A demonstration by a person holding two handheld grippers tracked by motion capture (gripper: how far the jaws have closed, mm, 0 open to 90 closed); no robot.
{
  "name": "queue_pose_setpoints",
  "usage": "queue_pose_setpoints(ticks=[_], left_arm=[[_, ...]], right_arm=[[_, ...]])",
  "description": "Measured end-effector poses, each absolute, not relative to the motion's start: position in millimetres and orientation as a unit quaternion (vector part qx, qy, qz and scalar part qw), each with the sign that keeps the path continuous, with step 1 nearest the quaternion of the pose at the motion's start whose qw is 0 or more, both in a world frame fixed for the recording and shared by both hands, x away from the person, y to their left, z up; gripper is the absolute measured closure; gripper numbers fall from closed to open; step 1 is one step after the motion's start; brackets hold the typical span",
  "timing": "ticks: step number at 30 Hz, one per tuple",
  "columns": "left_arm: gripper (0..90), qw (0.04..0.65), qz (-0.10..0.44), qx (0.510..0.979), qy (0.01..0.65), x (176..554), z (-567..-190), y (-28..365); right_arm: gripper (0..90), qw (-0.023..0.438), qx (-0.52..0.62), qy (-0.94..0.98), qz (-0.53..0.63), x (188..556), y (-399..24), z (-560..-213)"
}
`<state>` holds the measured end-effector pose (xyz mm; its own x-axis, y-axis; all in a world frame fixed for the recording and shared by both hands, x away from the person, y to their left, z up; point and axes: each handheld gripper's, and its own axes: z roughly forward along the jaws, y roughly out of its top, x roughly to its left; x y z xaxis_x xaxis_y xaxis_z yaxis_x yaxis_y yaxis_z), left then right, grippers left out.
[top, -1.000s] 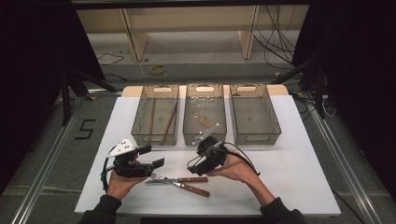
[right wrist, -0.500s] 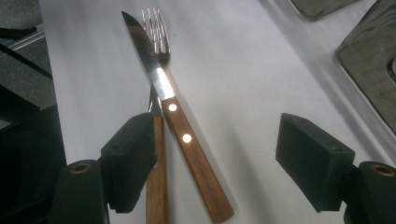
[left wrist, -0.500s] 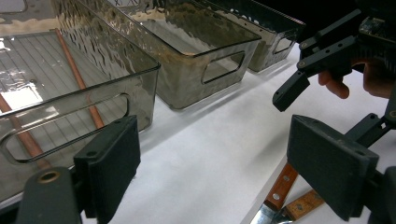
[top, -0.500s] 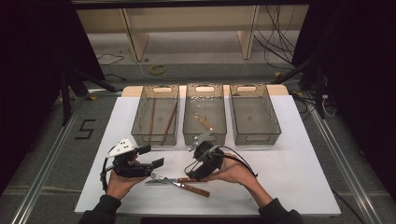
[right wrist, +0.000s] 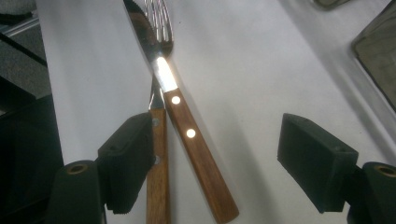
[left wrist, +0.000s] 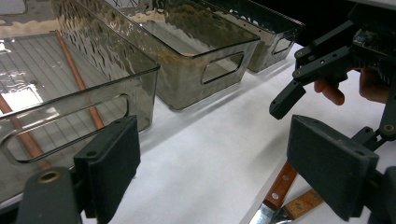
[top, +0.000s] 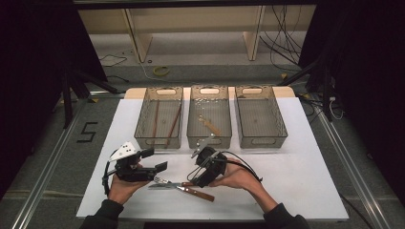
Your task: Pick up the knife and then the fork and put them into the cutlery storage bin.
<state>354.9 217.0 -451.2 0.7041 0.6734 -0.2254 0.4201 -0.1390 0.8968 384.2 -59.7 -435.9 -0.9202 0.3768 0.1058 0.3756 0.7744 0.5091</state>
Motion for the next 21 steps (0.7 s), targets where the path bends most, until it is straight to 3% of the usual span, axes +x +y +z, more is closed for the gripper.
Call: queue_pose_setpoints(ticks=[21], left_arm=[[16.9,0.539,0.12,0.749,0.366,352.7,-452.2,218.5]], right_arm=[[44.6,-0.012,0.161,0.963,0.216,387.1,-49.0,-453.6]])
